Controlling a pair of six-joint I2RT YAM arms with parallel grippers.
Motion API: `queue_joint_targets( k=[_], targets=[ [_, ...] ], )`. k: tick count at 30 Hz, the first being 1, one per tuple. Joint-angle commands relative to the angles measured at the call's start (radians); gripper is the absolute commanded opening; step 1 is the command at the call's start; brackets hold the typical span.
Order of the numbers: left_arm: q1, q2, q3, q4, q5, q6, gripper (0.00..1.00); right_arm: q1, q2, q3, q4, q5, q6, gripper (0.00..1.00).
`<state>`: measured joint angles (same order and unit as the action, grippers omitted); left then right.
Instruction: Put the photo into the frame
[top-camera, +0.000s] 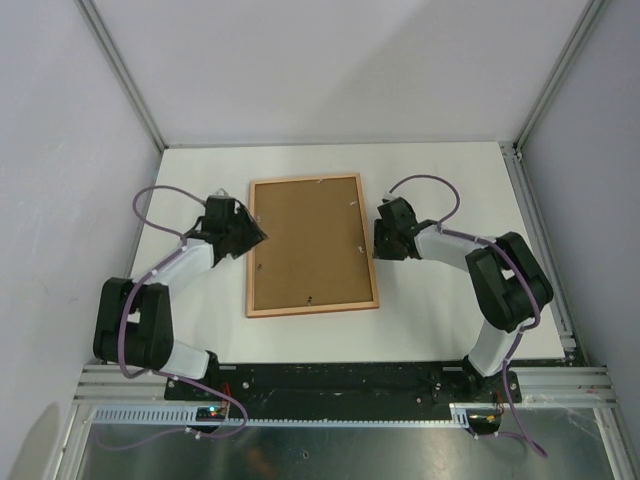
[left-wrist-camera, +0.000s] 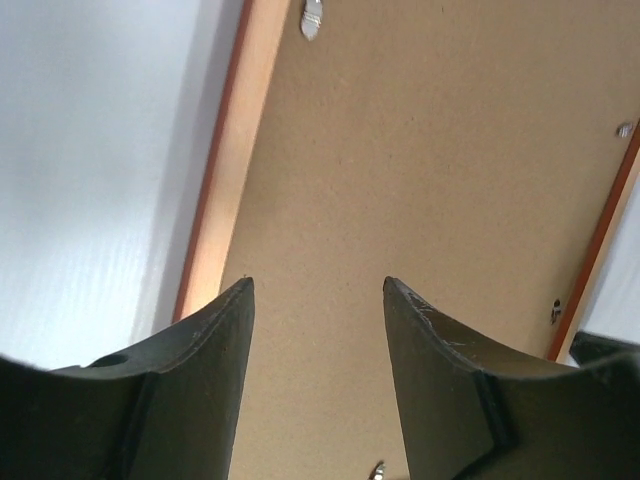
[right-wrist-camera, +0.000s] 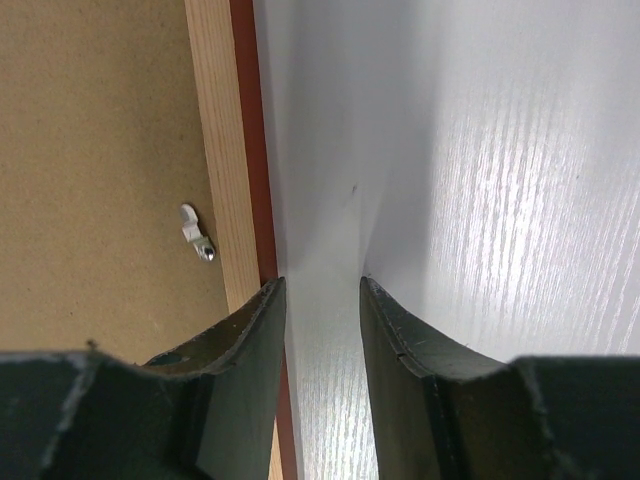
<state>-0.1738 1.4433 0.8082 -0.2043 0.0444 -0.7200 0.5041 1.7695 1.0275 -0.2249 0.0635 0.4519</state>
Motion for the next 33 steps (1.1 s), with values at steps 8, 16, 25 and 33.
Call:
queue_joint_targets(
  k=[8,16,25,33],
  targets=[
    [0.124,0.068,0.093,-0.019,-0.079,0.025,0.60,0.136,-0.153,-0.211,0.031,0.008,0.061,0.38],
    [0.164,0.293,0.269,-0.023,-0.065,0.025,0.59,0.435,-0.319,-0.360,0.054,0.119,0.229,0.37],
    [0.165,0.404,0.422,-0.044,-0.037,0.062,0.57,0.485,-0.456,-0.362,0.011,0.244,0.257,0.38],
    [0.155,0.390,0.419,-0.067,-0.133,0.253,0.51,0.289,-0.556,-0.361,0.027,0.185,0.178,0.40]
  ],
)
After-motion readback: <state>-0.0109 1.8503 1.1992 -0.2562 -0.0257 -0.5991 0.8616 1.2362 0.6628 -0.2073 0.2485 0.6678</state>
